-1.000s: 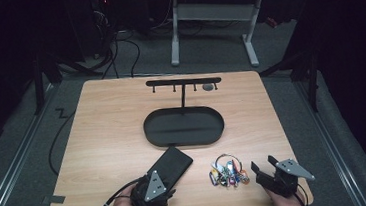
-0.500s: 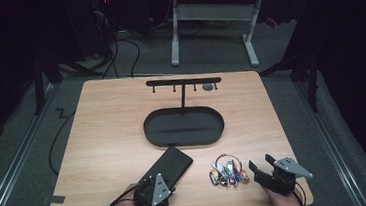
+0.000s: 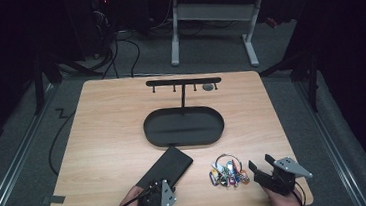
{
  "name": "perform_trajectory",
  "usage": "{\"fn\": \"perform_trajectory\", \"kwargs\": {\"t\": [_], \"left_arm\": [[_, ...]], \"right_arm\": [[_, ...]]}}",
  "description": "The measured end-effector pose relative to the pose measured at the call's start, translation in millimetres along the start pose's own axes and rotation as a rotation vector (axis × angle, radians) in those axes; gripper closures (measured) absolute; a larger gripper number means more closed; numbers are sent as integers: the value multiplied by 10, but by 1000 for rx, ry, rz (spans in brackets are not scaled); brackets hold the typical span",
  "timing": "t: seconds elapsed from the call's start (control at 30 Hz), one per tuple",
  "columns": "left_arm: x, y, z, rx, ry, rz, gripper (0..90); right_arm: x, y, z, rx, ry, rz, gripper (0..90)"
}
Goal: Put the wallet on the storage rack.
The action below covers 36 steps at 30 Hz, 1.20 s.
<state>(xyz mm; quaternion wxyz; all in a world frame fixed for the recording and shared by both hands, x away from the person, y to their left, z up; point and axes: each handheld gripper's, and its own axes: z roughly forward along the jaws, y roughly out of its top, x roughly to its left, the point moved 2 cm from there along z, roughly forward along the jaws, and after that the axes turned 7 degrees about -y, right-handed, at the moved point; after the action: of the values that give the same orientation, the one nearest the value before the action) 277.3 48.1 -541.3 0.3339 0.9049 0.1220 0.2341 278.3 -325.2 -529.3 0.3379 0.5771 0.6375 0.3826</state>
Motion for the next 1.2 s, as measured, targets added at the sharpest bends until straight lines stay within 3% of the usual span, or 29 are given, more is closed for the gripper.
{"fn": "perform_trajectory", "kwargs": {"t": [0.2, 0.3, 0.6, 0.73, 0.93, 1.03, 1.2], "left_arm": [[60, -21, -36, -15, -27, -41, 703], [65, -25, -43, -22, -20, -44, 745], [133, -42, -144, -95, -27, -75, 804], [258, -52, -265, -161, -34, -136, 817], [350, -70, -384, -203, -30, -175, 822], [436, -100, -510, -247, -33, -233, 825], [521, -130, -618, -279, -60, -290, 826]], "right_arm": [[-2, -1, 0, -1, 8, 5, 300], [1, 1, -1, 0, 9, 8, 300], [-14, 3, 8, -3, 13, 10, 302], [-14, 2, 12, 1, 17, 17, 309], [-9, 3, 15, 5, 23, 14, 312], [-18, 13, 15, 12, 26, 20, 300], [-17, 18, 9, 15, 23, 17, 294]]}}
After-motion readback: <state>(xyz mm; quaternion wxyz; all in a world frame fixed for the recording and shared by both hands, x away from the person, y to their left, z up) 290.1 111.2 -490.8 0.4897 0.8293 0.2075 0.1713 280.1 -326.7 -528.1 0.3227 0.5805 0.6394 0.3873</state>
